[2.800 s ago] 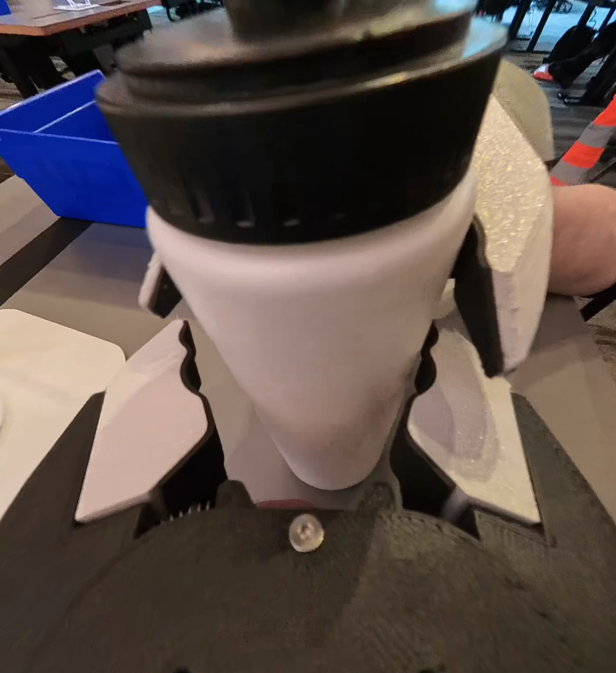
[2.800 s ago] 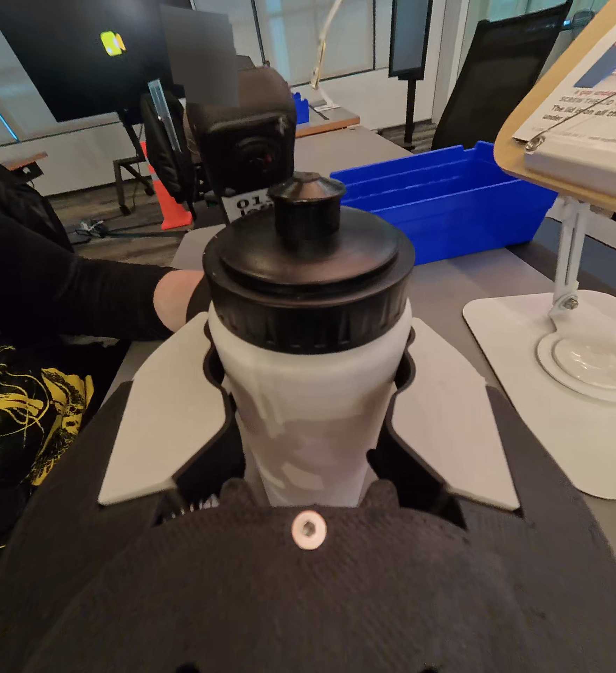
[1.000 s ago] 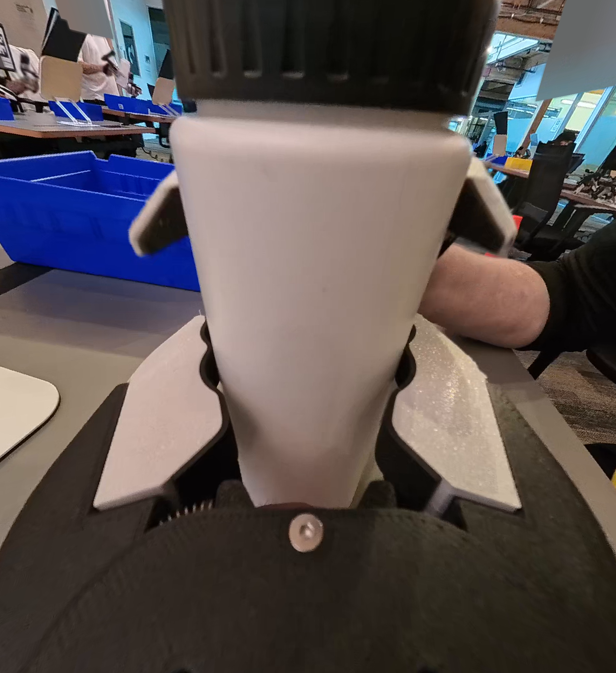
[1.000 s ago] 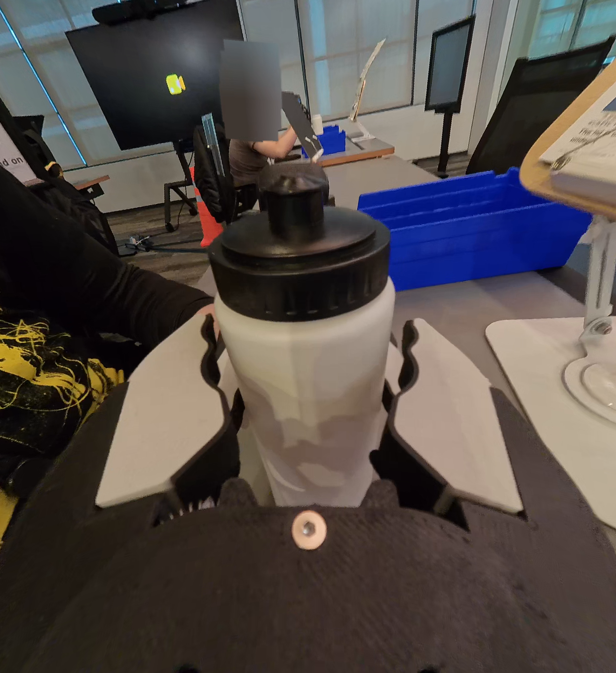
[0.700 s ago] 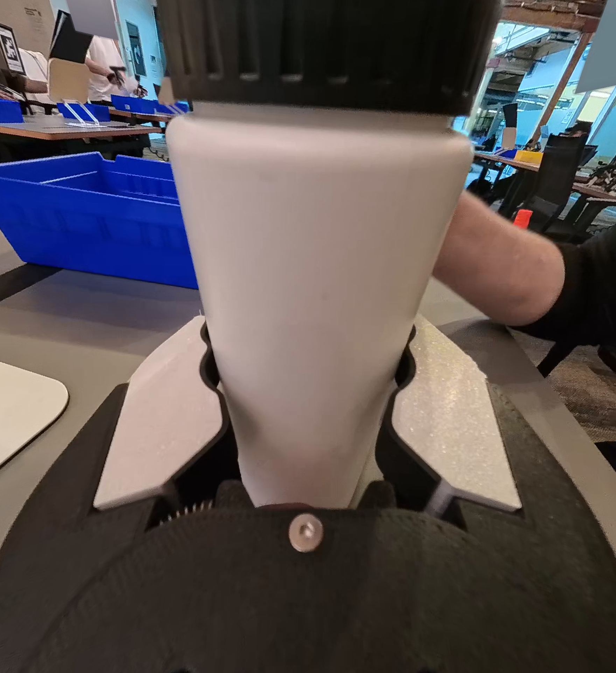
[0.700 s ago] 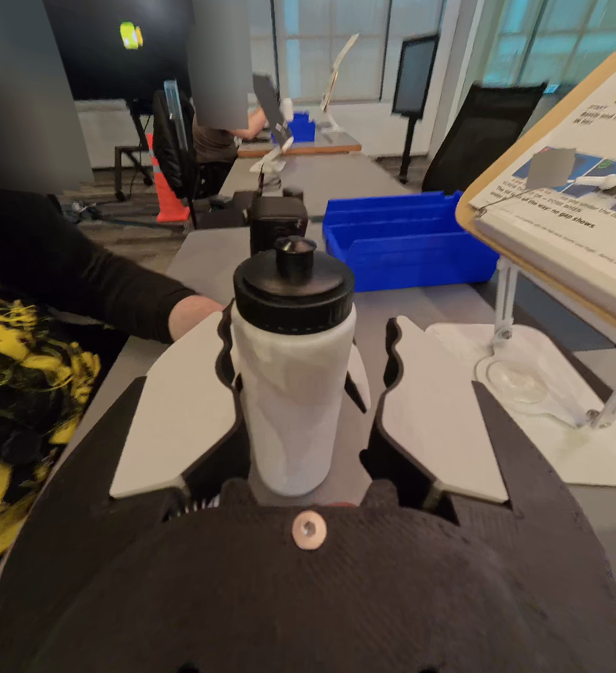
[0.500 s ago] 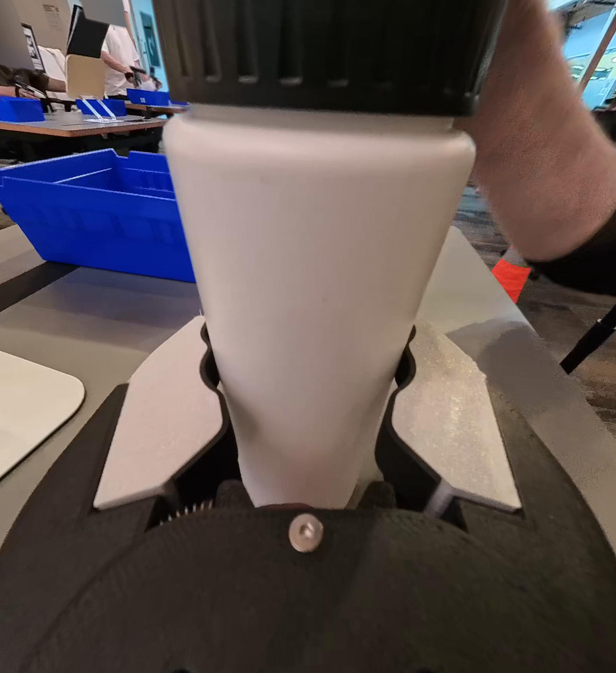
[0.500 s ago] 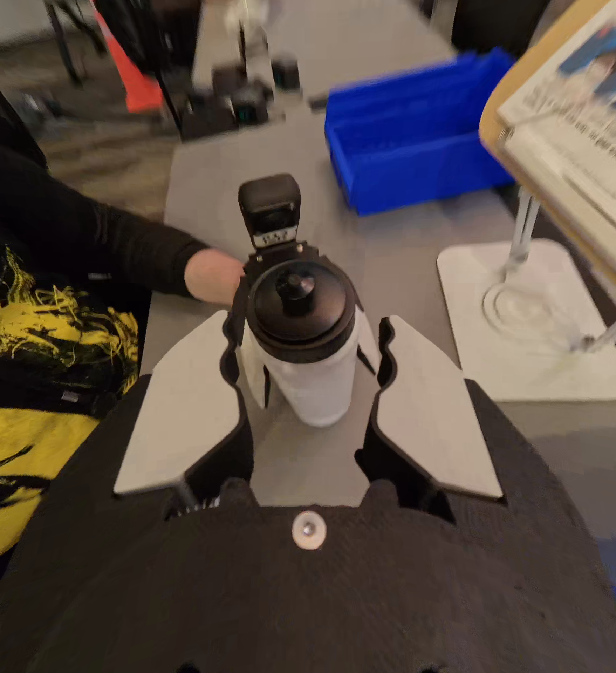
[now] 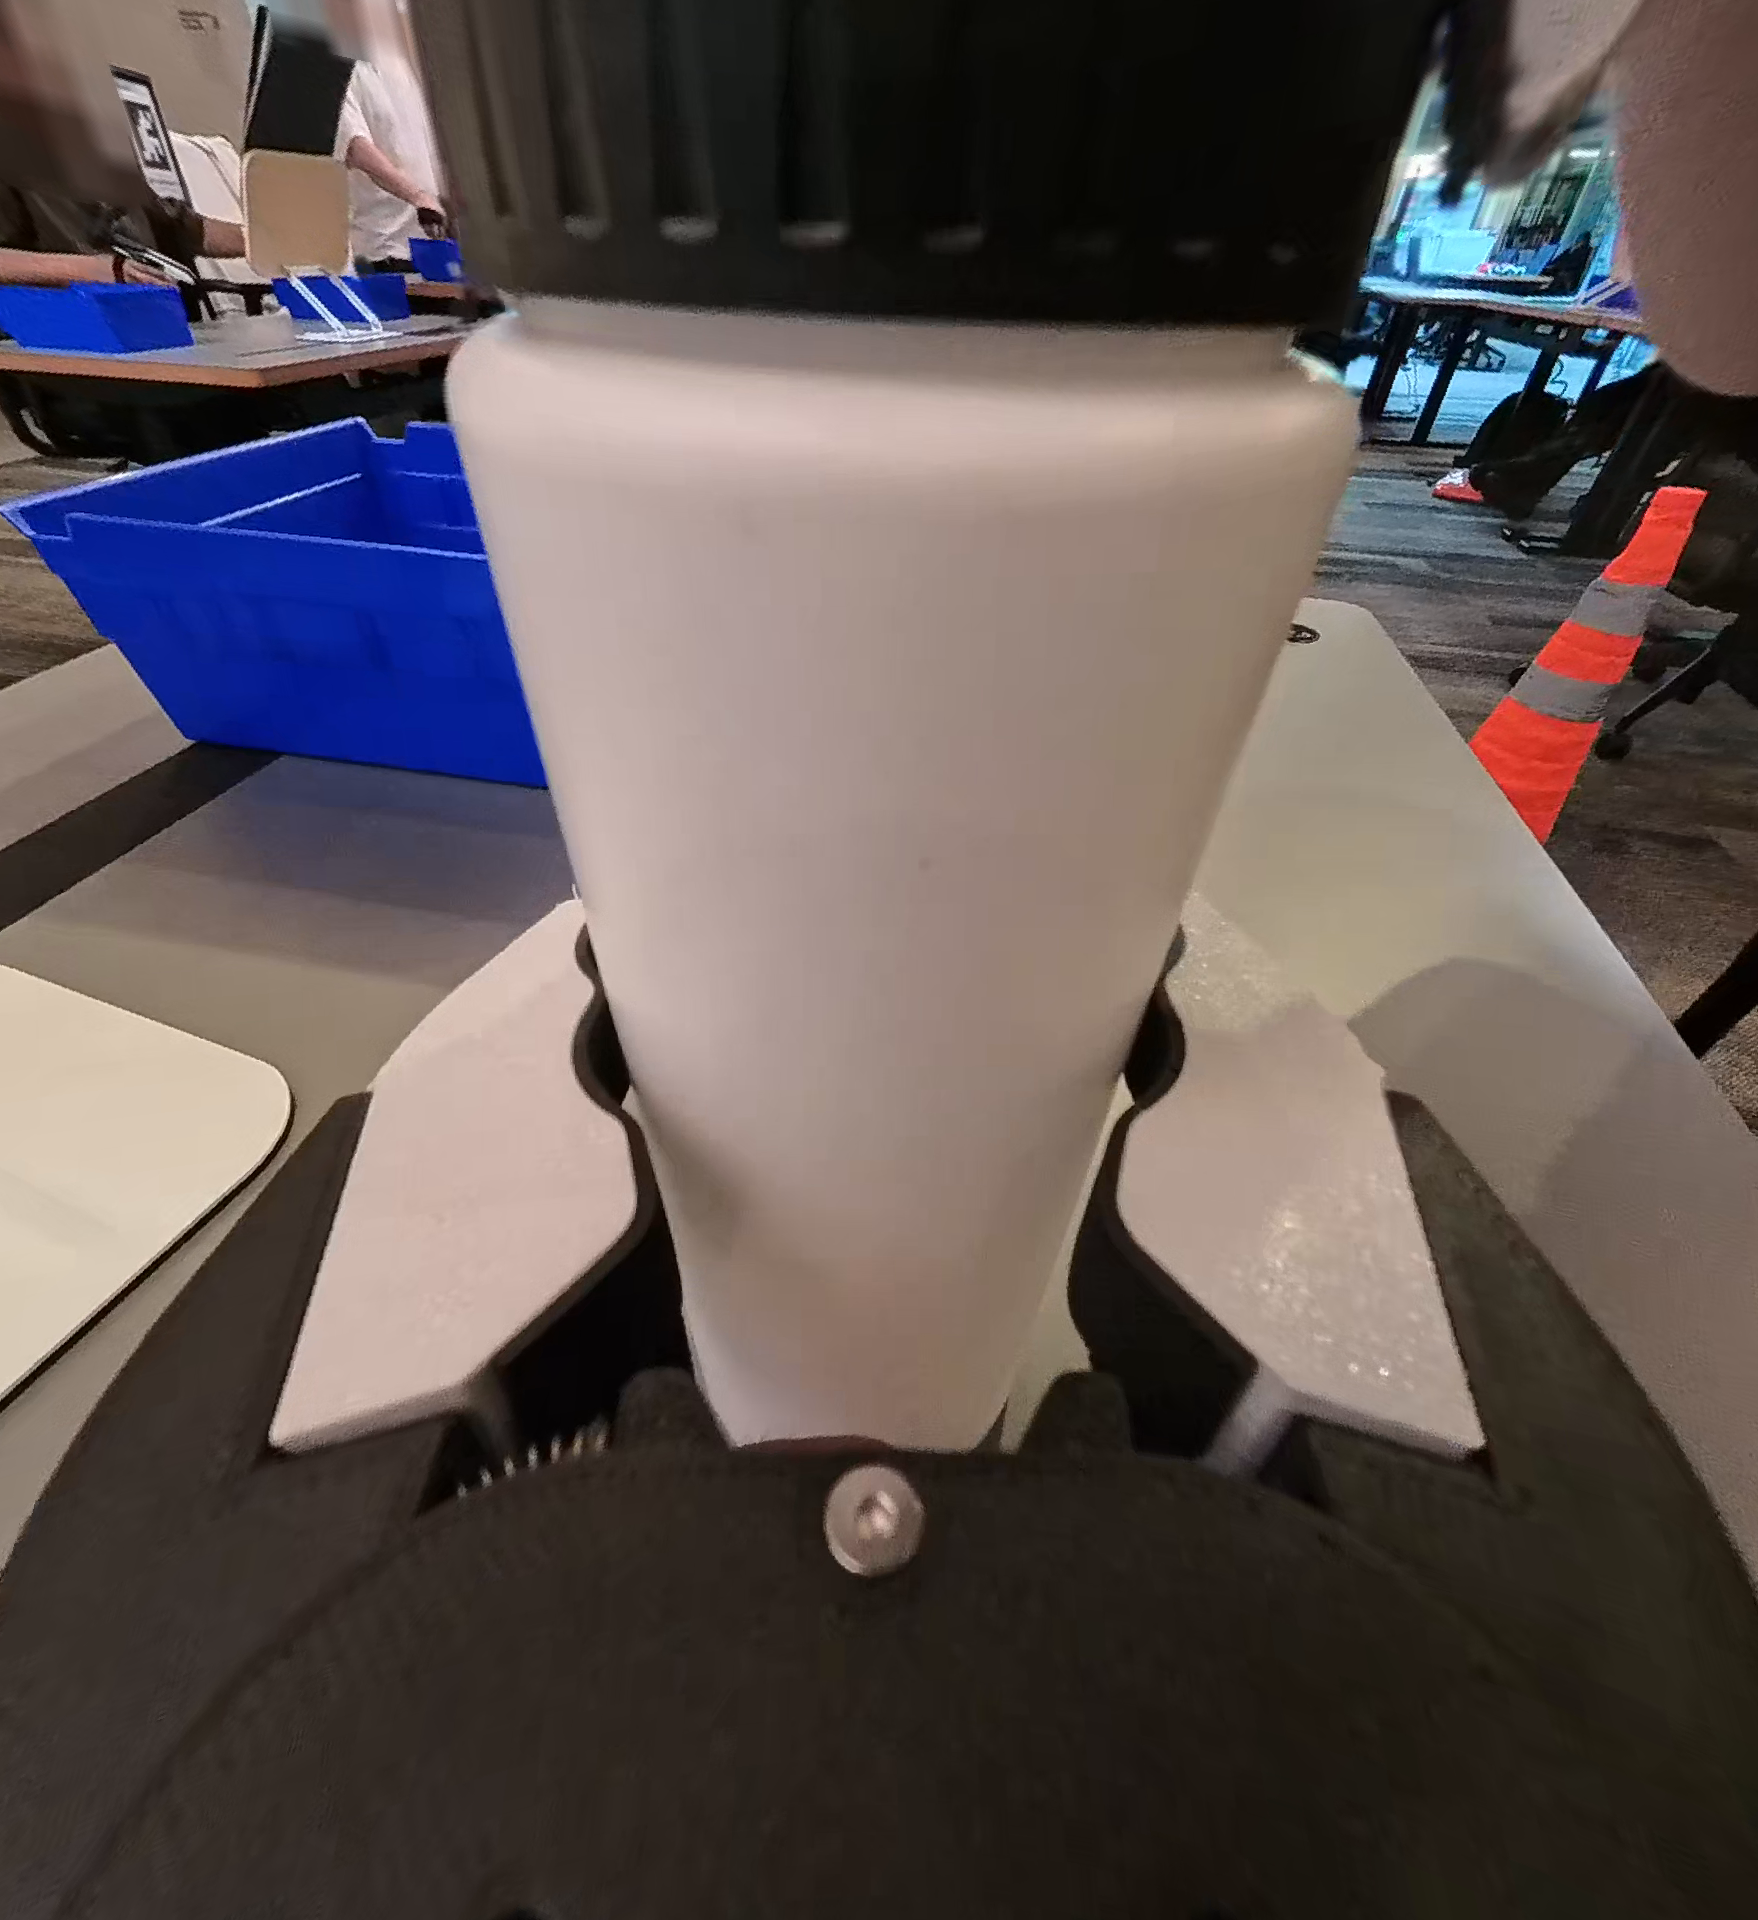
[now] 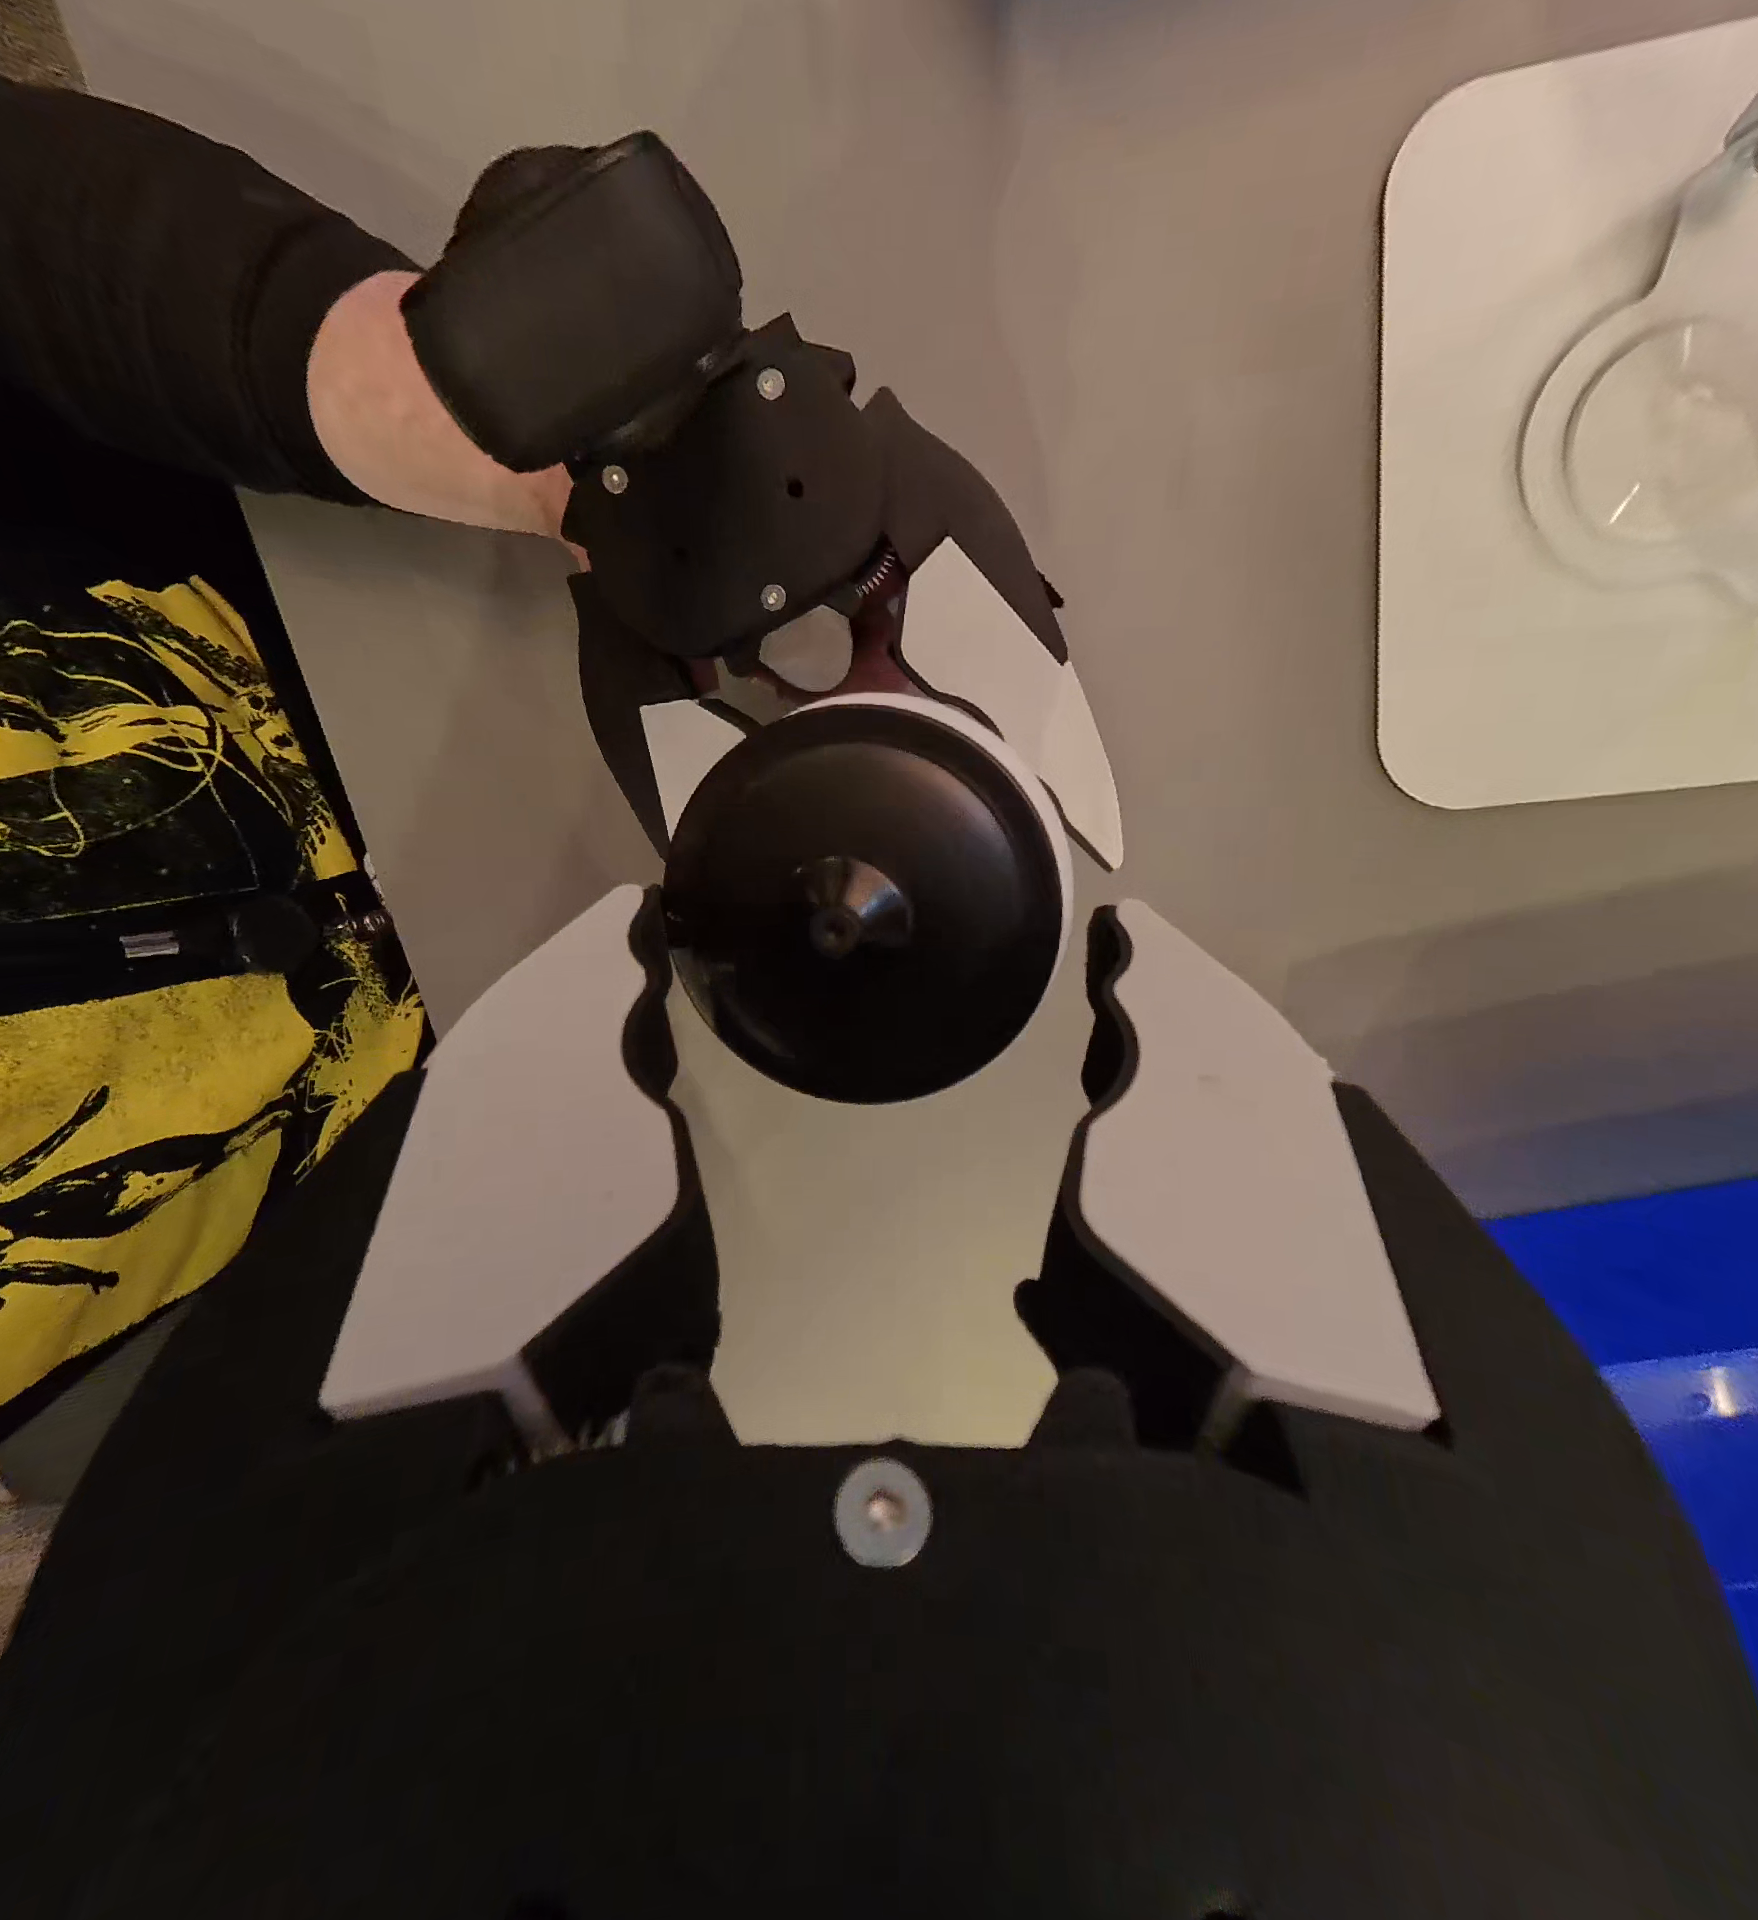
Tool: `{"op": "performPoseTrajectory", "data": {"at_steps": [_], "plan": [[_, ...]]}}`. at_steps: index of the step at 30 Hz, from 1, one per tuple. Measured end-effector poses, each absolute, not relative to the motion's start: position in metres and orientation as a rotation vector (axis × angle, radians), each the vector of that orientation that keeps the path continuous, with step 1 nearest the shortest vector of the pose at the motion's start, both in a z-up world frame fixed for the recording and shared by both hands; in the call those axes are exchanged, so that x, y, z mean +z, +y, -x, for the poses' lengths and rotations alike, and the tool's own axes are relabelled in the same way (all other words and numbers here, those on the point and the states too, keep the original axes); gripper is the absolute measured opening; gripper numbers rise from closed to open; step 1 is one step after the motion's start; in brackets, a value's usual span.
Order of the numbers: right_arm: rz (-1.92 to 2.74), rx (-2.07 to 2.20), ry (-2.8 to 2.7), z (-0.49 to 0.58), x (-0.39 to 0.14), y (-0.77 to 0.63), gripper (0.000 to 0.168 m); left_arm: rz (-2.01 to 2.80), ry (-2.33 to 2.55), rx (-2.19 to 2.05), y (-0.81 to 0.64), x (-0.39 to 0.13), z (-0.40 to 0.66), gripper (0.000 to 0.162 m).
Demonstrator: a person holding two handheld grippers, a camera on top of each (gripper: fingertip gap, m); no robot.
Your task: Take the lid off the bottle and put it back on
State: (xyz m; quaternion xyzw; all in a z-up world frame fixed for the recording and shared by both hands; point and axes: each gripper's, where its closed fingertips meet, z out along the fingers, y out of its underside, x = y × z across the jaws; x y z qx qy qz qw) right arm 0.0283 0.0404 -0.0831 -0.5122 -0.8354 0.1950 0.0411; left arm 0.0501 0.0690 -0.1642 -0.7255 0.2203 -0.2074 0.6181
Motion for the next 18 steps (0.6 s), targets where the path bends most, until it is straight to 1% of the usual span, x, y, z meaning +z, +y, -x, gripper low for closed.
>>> {"op": "performPoseTrajectory", "data": {"at_steps": [1, 2, 11, 18], "plan": [[1.577, 0.603, -2.559, -0.0275, -0.0829, 0.0387, 0.073, 1.677, 0.513, -0.460, 0.0694, -0.1658, -0.0494, 0.095], [1.584, 0.610, -2.555, -0.0261, -0.0827, 0.0372, 0.072, 1.677, 0.519, -0.454, 0.0691, -0.1659, -0.0496, 0.094], [1.594, 0.501, -2.598, -0.0265, -0.0850, 0.0374, 0.074, 1.678, 0.517, -0.460, 0.0692, -0.1660, -0.0494, 0.094], [1.463, 0.479, -2.715, -0.0262, -0.0854, 0.0407, 0.073, 1.679, 0.513, -0.464, 0.0705, -0.1667, -0.0477, 0.091]]}}
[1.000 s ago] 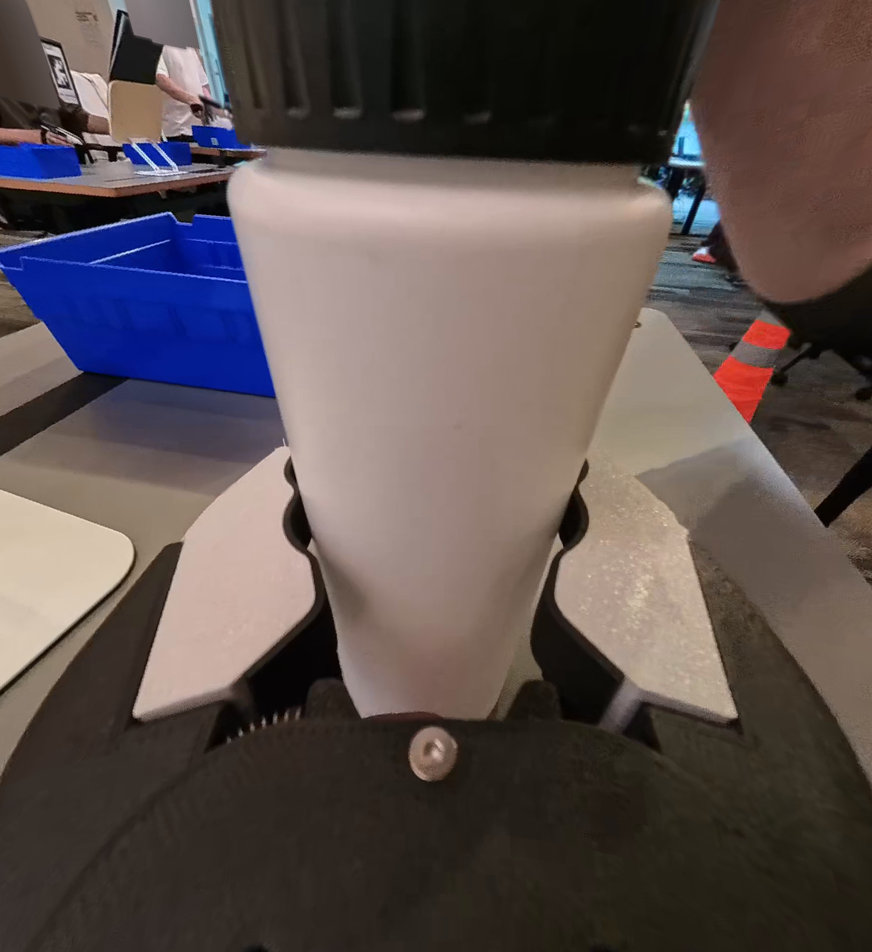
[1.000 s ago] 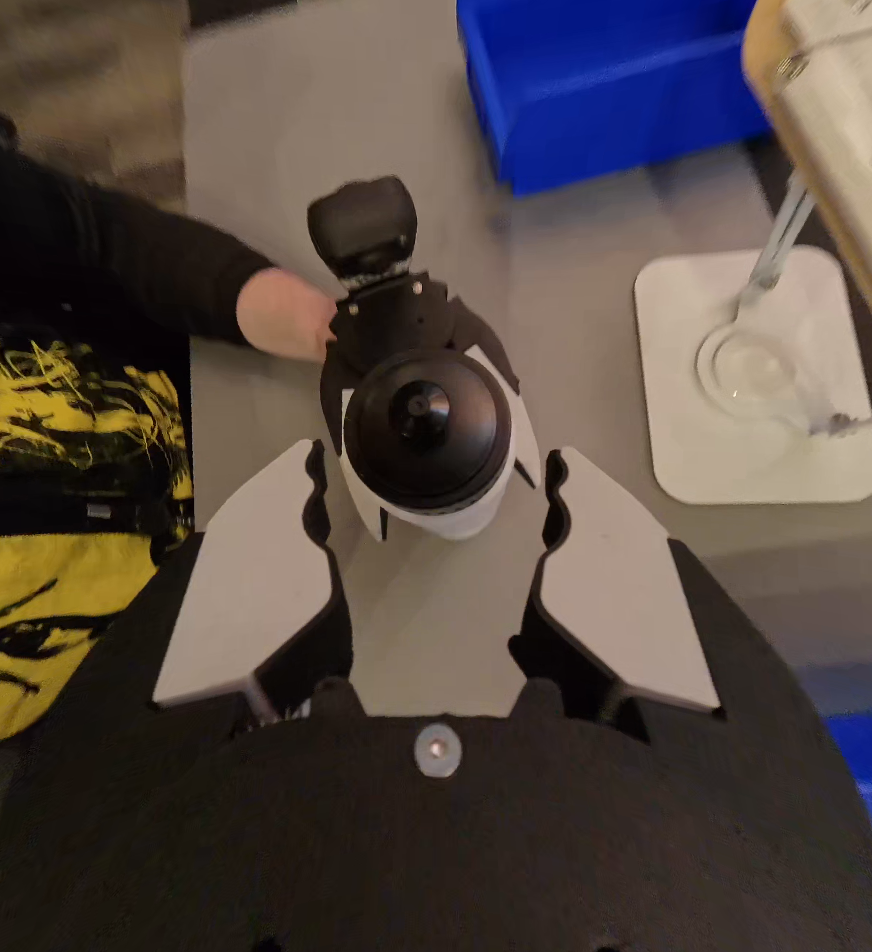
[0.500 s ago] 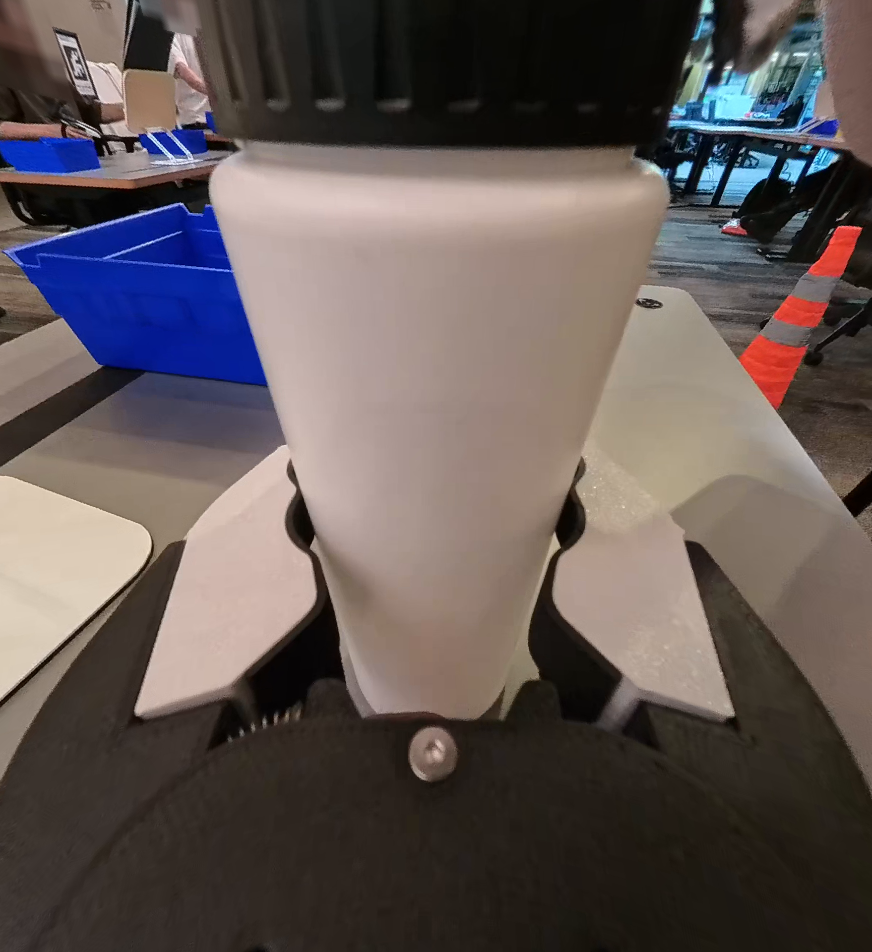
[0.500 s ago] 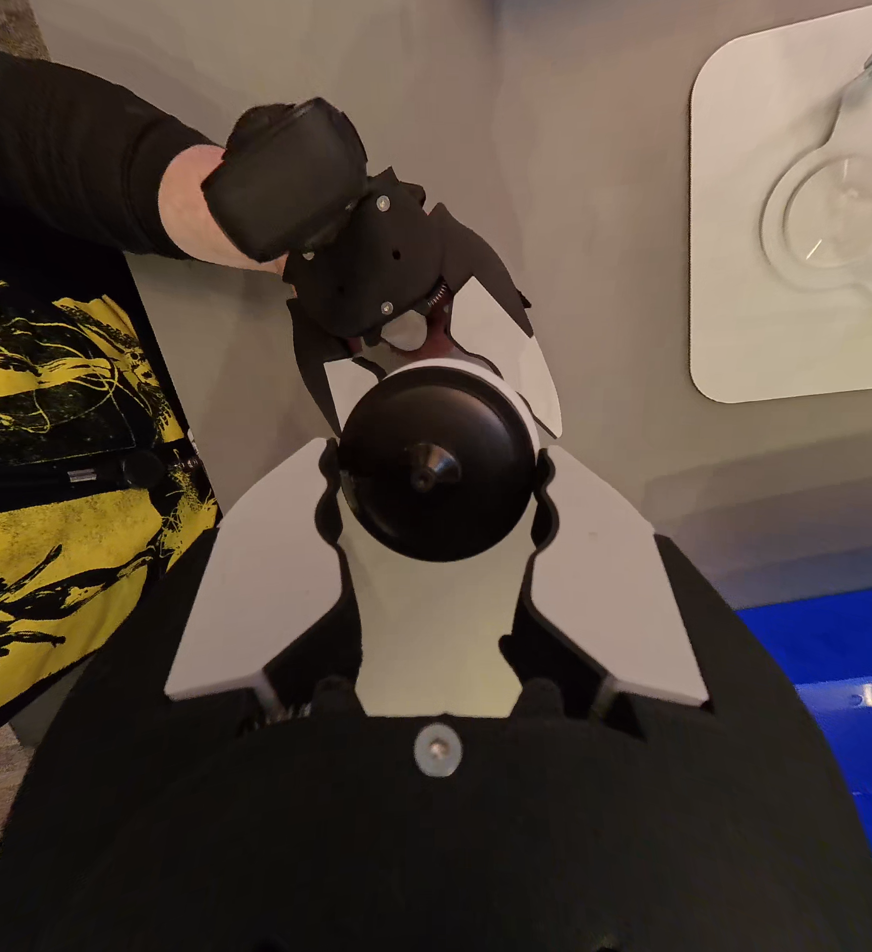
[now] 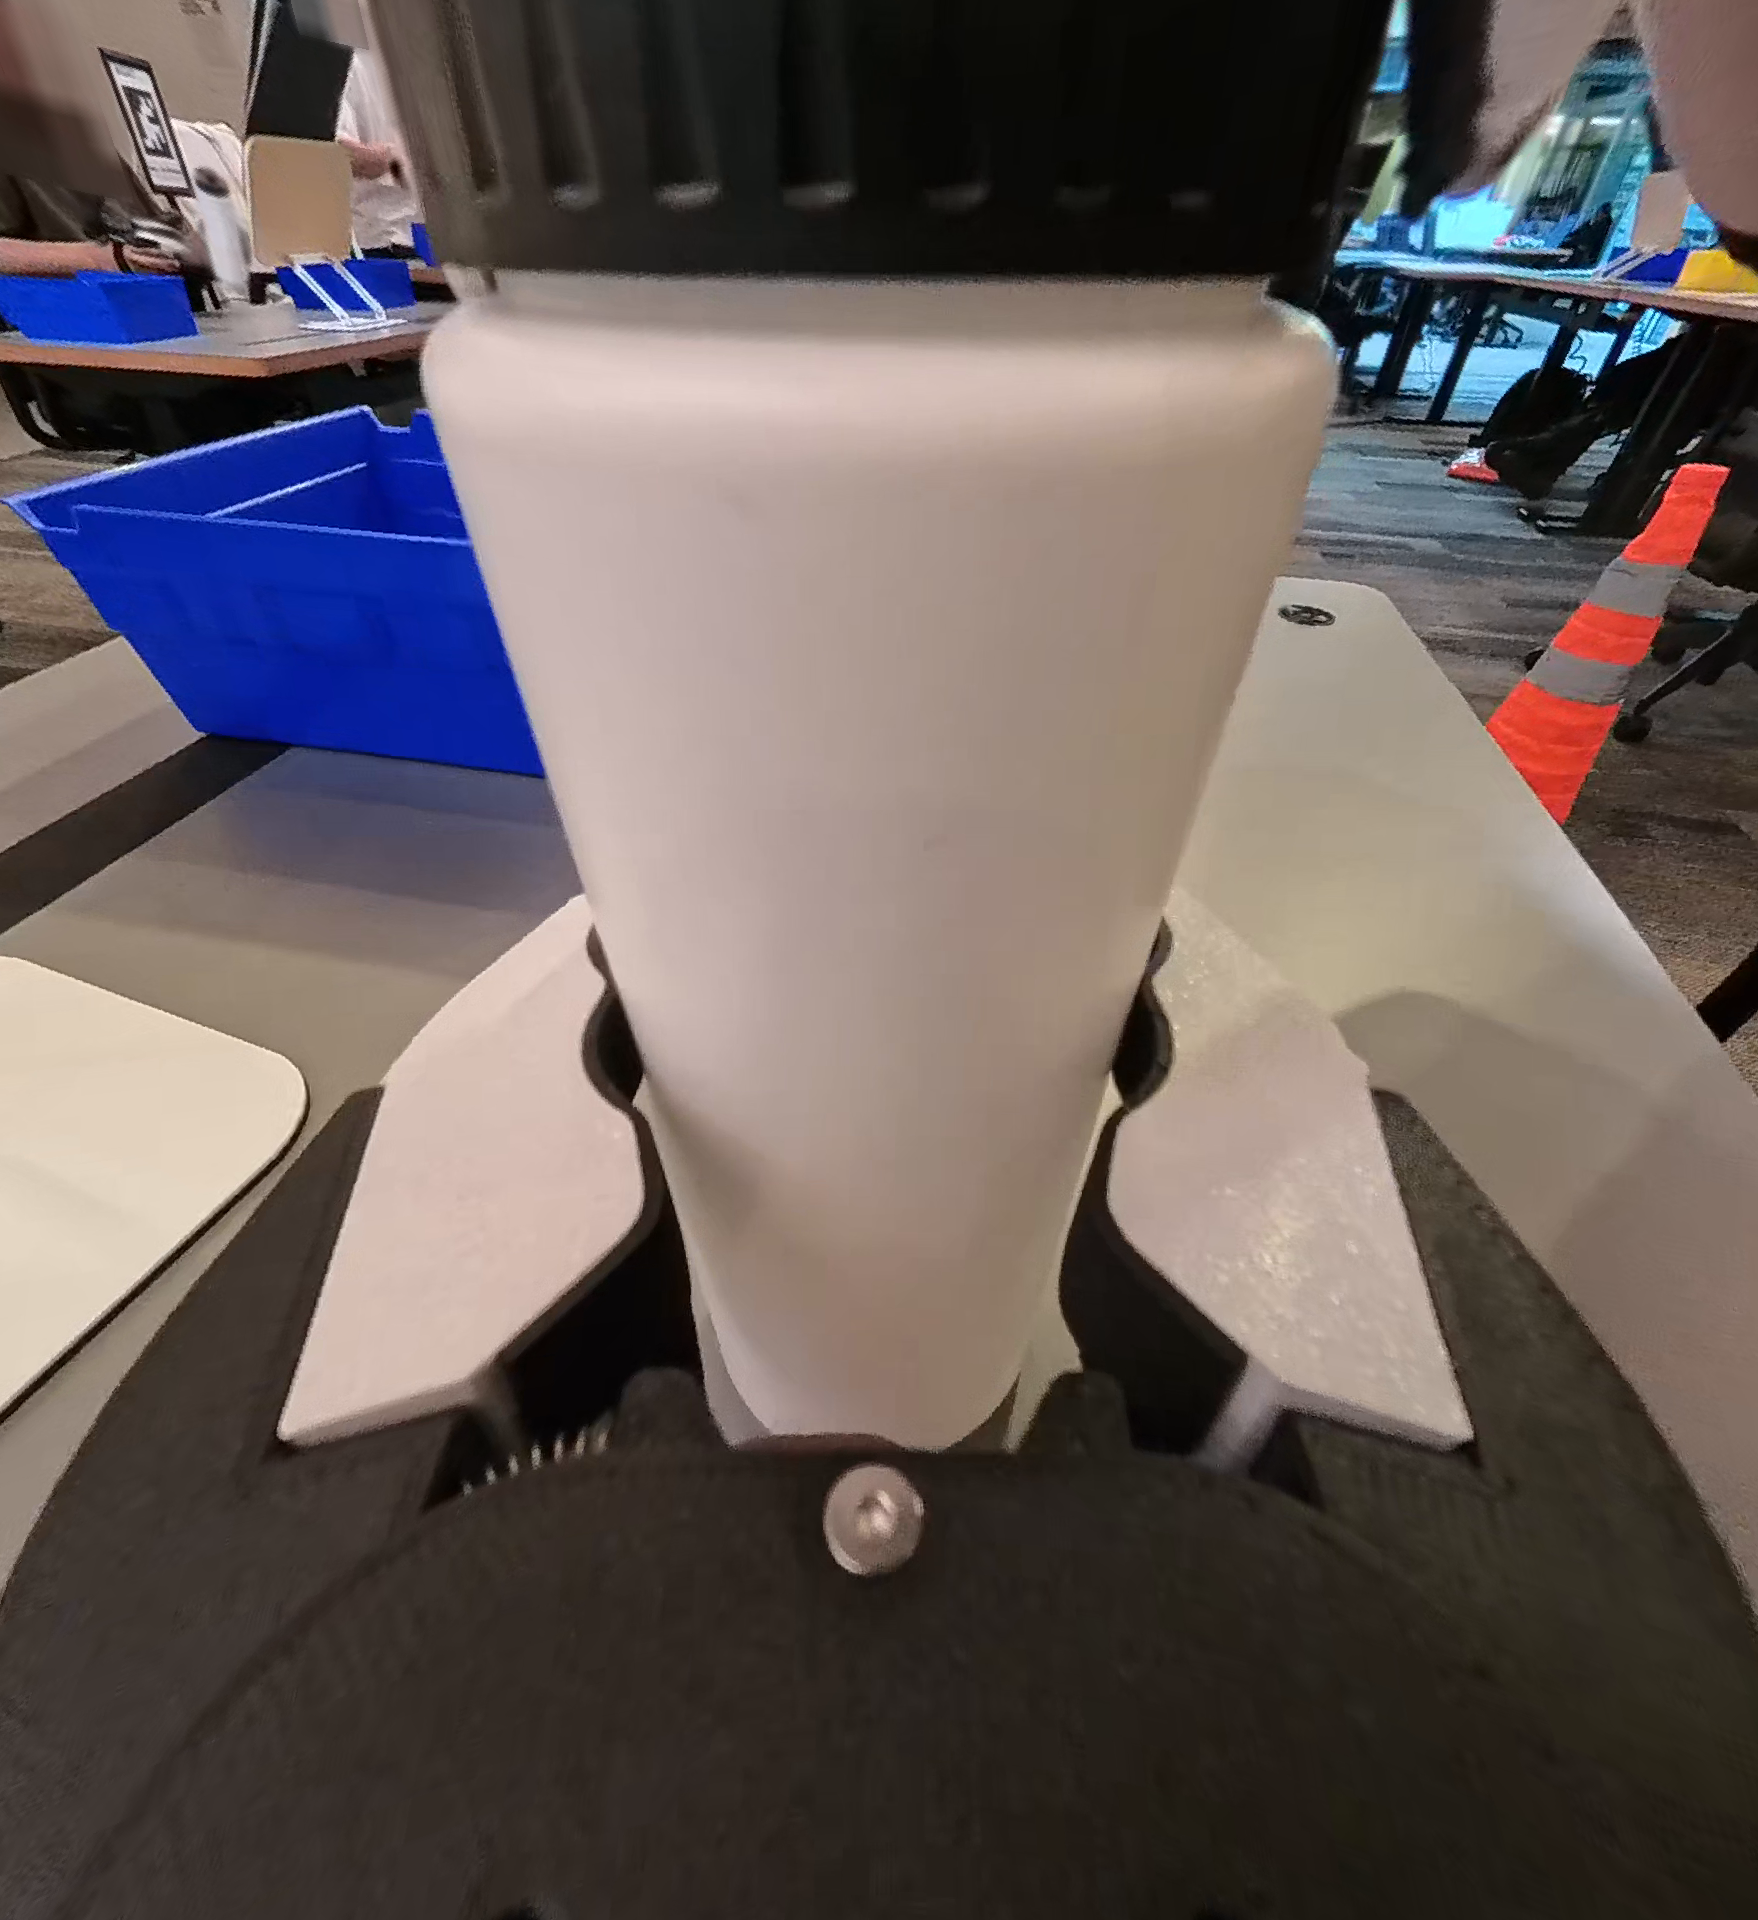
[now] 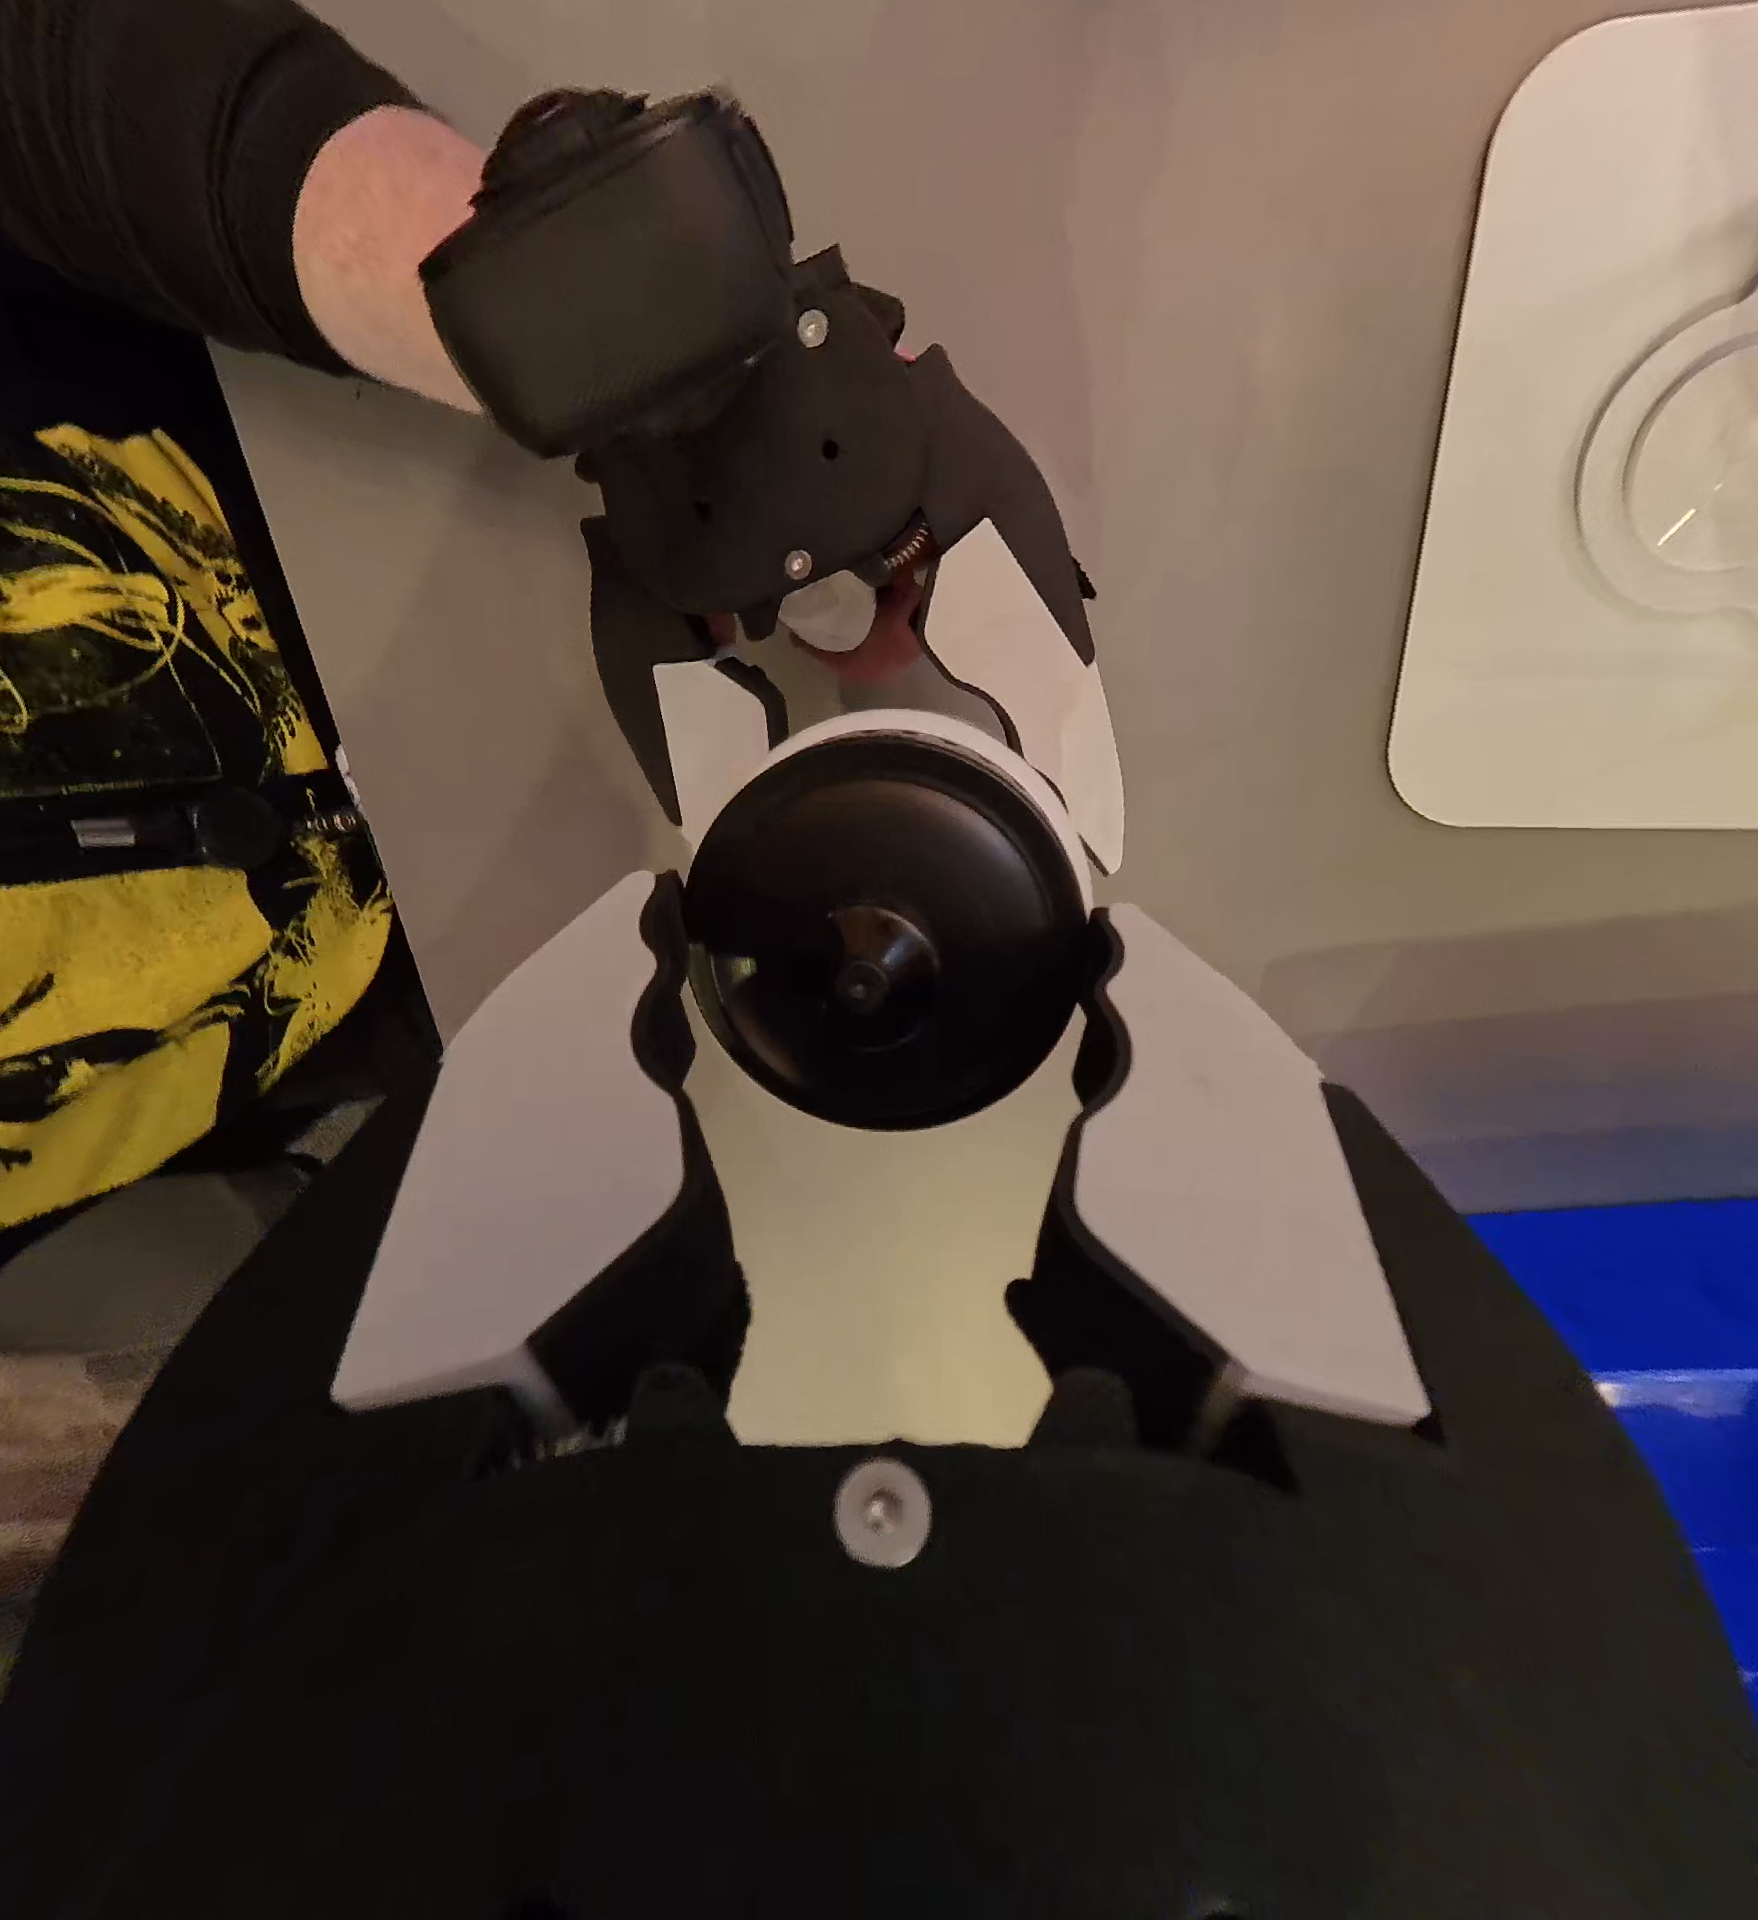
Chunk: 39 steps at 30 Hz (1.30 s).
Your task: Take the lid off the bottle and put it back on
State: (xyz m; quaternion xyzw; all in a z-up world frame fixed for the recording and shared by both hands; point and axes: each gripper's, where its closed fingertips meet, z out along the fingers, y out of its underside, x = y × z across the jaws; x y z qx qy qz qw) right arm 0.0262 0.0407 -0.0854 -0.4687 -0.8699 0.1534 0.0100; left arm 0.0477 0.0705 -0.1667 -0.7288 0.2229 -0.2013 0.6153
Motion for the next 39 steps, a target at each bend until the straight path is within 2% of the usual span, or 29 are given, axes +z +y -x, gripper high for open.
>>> {"op": "performPoseTrajectory", "data": {"at_steps": [13, 26, 39], "plan": [[1.259, 0.482, -2.862, -0.024, -0.086, 0.045, 0.073, 1.681, 0.485, -0.462, 0.073, -0.167, -0.044, 0.088], [1.261, 0.529, -2.820, -0.028, -0.087, 0.044, 0.074, 1.668, 0.423, -0.438, 0.075, -0.150, -0.045, 0.089], [1.004, 0.529, -2.955, -0.029, -0.088, 0.047, 0.073, 1.677, 0.460, -0.447, 0.078, -0.152, -0.047, 0.086]]}}
